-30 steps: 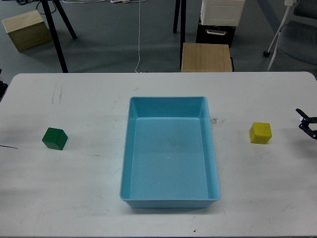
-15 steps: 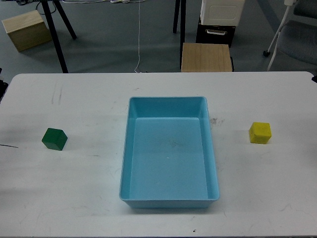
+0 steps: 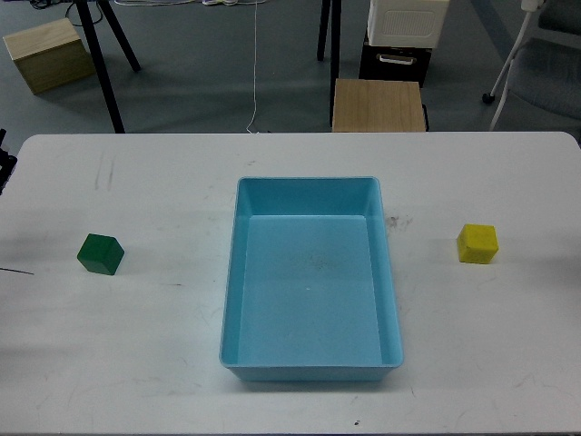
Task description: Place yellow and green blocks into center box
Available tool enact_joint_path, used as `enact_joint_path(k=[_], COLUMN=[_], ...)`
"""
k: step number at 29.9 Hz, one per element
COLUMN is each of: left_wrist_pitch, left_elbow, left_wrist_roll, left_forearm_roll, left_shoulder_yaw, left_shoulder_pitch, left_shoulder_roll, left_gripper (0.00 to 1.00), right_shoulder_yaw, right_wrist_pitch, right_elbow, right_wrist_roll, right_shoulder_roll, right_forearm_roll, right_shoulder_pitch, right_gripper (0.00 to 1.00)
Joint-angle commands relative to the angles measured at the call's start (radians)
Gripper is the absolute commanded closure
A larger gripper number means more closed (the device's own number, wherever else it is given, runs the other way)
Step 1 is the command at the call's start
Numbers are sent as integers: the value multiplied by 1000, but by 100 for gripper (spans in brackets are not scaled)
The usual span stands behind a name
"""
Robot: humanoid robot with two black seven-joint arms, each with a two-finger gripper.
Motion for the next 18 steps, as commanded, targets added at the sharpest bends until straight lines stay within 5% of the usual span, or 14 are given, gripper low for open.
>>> enact_joint_path(k=[1,18], left_wrist_pitch=[1,46], left_elbow=[-1,-2], left_wrist_roll=[-1,-1], left_forearm_roll=[0,3], left_shoulder_yaw=[0,2], left_shoulder_pitch=[4,1], left_shoulder_roll=[2,-10], left_gripper=[0,0], right_shoulder_yaw=[-40,-321], right_wrist_pitch=[-50,-91], right_elbow=[31,46], right_wrist_roll=[0,24], right_shoulder_roll=[19,113], right_forearm_roll=[-57,-396], right_shoulder_pitch=[4,22], right_gripper=[1,1])
